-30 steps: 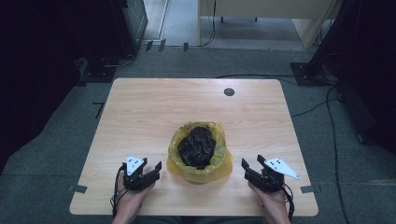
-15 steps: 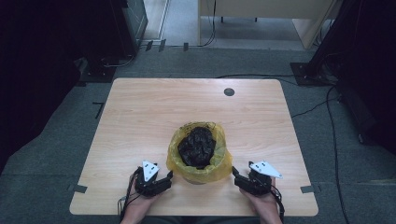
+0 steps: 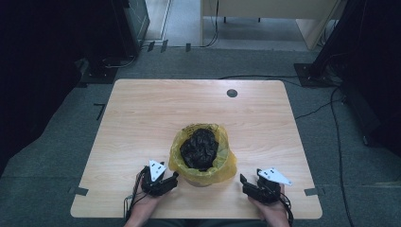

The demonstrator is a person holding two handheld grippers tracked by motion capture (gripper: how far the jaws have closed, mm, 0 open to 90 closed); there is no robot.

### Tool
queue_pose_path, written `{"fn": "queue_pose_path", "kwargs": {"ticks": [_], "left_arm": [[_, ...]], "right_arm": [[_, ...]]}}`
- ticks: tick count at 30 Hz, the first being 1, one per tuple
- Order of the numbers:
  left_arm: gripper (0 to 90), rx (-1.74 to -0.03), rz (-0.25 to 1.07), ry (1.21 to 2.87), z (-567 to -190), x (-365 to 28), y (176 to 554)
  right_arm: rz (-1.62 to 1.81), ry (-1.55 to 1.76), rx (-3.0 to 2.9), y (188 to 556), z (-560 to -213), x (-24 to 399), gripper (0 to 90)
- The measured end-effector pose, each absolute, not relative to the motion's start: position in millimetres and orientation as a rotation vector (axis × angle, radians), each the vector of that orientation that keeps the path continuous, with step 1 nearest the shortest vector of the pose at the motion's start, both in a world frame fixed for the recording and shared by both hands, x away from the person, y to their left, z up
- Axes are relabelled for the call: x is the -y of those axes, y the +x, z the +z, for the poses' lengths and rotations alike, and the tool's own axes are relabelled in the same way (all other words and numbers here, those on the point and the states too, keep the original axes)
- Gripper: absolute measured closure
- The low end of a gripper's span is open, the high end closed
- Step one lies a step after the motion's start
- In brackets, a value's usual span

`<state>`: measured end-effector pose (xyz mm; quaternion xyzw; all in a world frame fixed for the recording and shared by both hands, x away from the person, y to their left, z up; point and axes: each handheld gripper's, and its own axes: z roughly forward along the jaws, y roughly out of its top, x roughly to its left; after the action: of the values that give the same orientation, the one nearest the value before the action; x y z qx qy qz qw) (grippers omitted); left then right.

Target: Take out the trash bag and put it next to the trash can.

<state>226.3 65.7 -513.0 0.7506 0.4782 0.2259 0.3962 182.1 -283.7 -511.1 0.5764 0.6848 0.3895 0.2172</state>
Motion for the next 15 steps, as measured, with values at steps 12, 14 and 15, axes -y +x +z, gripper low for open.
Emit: {"fn": "queue_pose_path", "kwargs": {"ticks": [12,14,15], "left_arm": [[75.7,-1.149,0.548,1.814,-498,-63,225],[81.0,-1.156,0.538,1.793,-495,-64,225],[82.7,-1.157,0.523,1.78,-494,-65,225]], "right_arm": [[1.012,1.437,-2.041,189,-511,254,23.7],[1.022,1.417,-2.045,194,-511,250,23.7],[1.031,1.412,-2.046,196,-511,248,23.7]]}}
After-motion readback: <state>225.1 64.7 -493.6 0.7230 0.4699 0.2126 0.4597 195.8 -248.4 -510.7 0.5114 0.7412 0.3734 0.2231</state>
